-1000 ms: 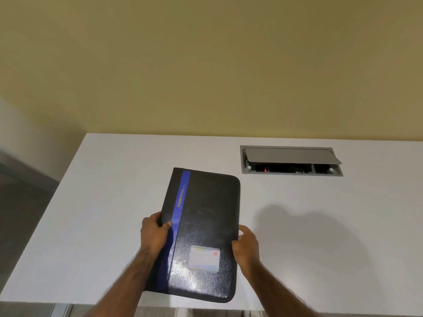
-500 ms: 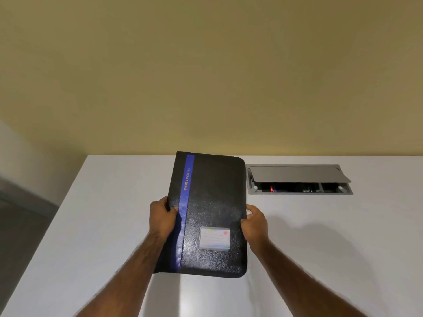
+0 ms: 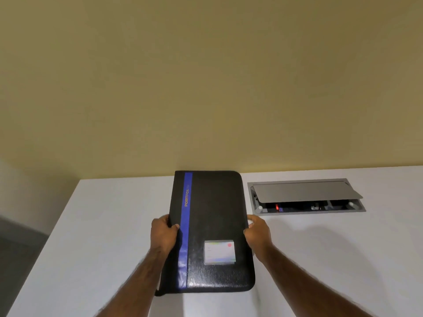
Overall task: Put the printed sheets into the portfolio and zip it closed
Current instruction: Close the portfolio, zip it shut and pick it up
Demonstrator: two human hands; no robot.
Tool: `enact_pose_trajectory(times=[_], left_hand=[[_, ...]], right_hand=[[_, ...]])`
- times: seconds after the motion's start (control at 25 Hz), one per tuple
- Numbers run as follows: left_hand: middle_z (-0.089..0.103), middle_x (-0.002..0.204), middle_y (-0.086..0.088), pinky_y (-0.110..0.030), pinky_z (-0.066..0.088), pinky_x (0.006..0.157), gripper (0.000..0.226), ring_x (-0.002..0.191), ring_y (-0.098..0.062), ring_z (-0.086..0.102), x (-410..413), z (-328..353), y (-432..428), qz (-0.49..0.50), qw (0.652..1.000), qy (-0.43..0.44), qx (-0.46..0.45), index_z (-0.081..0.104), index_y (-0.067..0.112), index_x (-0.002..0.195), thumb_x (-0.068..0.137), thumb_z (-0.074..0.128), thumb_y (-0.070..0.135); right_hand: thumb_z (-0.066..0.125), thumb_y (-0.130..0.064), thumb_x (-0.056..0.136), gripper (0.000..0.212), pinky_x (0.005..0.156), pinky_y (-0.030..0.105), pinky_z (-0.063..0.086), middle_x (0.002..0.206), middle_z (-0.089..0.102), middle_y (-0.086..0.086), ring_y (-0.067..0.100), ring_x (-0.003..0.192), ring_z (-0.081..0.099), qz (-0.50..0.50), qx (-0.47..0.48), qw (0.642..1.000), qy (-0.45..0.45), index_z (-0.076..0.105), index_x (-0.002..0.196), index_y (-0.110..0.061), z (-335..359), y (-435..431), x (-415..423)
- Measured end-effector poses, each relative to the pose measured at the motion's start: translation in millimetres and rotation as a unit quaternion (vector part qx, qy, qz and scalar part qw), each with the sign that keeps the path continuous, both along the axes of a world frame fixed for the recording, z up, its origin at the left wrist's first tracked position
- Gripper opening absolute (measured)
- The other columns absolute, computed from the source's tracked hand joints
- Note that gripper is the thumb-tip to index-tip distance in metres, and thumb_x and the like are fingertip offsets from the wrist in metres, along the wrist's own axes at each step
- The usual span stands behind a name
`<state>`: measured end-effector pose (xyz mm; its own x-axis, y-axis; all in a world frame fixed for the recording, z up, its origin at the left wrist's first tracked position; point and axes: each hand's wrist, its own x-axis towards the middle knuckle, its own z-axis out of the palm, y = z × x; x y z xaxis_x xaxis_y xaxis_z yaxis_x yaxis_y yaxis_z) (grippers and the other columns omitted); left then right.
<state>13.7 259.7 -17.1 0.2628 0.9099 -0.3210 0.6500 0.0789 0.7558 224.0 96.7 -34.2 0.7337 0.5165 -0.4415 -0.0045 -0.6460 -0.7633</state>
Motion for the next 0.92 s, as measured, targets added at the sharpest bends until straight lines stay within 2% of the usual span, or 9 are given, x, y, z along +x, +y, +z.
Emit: enact_pose_trajectory(times=[0.12,0.32,0.48,0.6,0.72,0.84,0.92], left_hand=[[0.076,0.104,-0.012,-0.036,0.057,0.084,0.027,0.081,-0.023,0.069,0,-6,6,-0.007,1.0,0.014,0.002,0.071,0.001,0.115,0.089,0.064,-0.001],[0.075,0.108,-0.012,-0.04,0.056,0.089,0.026,0.084,-0.023,0.067,3,-8,10,-0.02,1.0,0.017,-0.002,0.07,0.004,0.117,0.092,0.062,0.001],[0.074,0.109,-0.011,-0.036,0.058,0.089,0.028,0.088,-0.023,0.069,3,-10,6,-0.023,1.0,0.011,0.0,0.067,0.005,0.118,0.09,0.063,0.001],[0.065,0.118,-0.01,-0.042,0.056,0.096,0.035,0.103,-0.029,0.067,3,-13,1,-0.048,0.998,0.035,0.019,0.063,0.01,0.122,0.087,0.063,0.012],[0.042,0.145,-0.008,-0.04,0.041,0.112,0.051,0.131,-0.029,0.048,2,-18,-24,-0.105,0.984,0.122,0.074,0.046,0.013,0.141,0.092,0.059,0.021],[0.037,0.151,-0.008,-0.041,0.042,0.113,0.055,0.136,-0.029,0.044,-1,-20,-58,-0.083,0.975,0.153,0.14,0.042,0.016,0.144,0.094,0.058,0.03],[0.033,0.156,-0.009,-0.041,0.04,0.115,0.061,0.141,-0.028,0.039,-1,-22,-74,-0.058,0.979,0.162,0.111,0.036,0.015,0.15,0.096,0.057,0.032]], right_hand=[[0.057,-0.007,0.097,0.031,0.089,0.035,0.057,0.128,0.066,0.006,0.027,0.107,0.065,0.001,0.001,1.0,0.001,0.06,0.127,-0.014,-7,4,-2],[0.056,-0.009,0.098,0.031,0.092,0.037,0.057,0.129,0.065,0.005,0.028,0.11,0.065,0.006,0.003,1.0,-0.001,0.059,0.128,-0.015,-10,9,0],[0.057,-0.007,0.097,0.031,0.091,0.036,0.057,0.128,0.065,0.006,0.028,0.109,0.065,0.009,-0.022,1.0,-0.008,0.06,0.127,-0.015,-9,12,2],[0.059,-0.005,0.095,0.042,0.095,0.038,0.055,0.135,0.061,0.006,0.029,0.116,0.062,0.014,-0.028,0.999,-0.029,0.053,0.135,-0.017,-3,15,0],[0.063,-0.015,0.092,0.052,0.097,0.043,0.055,0.138,0.056,0.003,0.027,0.118,0.059,0.022,-0.036,0.998,-0.054,0.046,0.14,-0.026,2,15,-10],[0.063,-0.024,0.092,0.046,0.098,0.04,0.054,0.129,0.053,0.001,0.023,0.116,0.055,0.033,-0.1,0.989,-0.108,0.047,0.135,-0.027,4,7,-30],[0.064,-0.026,0.092,0.049,0.099,0.037,0.052,0.128,0.052,0.003,0.023,0.118,0.054,0.039,-0.148,0.98,-0.128,0.045,0.137,-0.025,2,1,-41]])
